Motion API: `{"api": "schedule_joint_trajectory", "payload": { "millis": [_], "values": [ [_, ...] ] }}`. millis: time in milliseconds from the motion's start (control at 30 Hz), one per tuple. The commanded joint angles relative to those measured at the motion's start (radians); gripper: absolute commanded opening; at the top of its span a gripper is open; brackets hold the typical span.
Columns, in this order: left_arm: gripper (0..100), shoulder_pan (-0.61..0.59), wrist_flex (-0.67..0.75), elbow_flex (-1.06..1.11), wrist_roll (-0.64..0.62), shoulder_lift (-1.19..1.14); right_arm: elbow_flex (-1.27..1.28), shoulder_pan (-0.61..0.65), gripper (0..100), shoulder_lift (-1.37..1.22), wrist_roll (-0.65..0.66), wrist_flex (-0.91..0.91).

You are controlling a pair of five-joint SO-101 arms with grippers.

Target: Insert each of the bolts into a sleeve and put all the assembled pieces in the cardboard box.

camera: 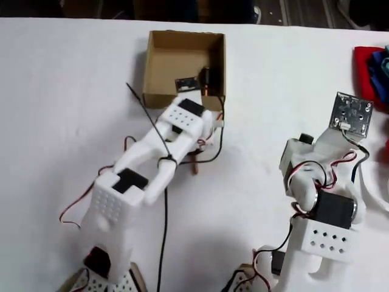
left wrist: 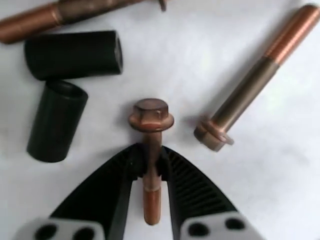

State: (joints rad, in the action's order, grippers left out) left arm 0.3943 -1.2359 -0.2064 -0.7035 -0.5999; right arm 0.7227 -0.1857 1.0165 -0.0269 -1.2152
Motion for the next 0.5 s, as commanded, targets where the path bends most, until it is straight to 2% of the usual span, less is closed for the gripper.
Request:
{"api": "schedule_joint_trajectory", "payload": {
  "millis": [0,200,333,467],
  "values": [
    [3,-0.012,-0.115,-0.018,0.117,0.109,-0.005,-0.012,2.3,0.022,0.005,0.018],
    [3,-0.020,-0.316,-0.007,0.353,0.218,-0.005,-0.008,2.3,0.022,0.005,0.018],
    [3,-0.021,-0.321,-0.005,0.448,0.207,-0.005,-0.005,2.3,0.022,0.005,0.018],
    [3,-0.023,-0.282,-0.008,0.448,0.124,-0.005,-0.005,2.3,0.022,0.005,0.018]
  ]
}}
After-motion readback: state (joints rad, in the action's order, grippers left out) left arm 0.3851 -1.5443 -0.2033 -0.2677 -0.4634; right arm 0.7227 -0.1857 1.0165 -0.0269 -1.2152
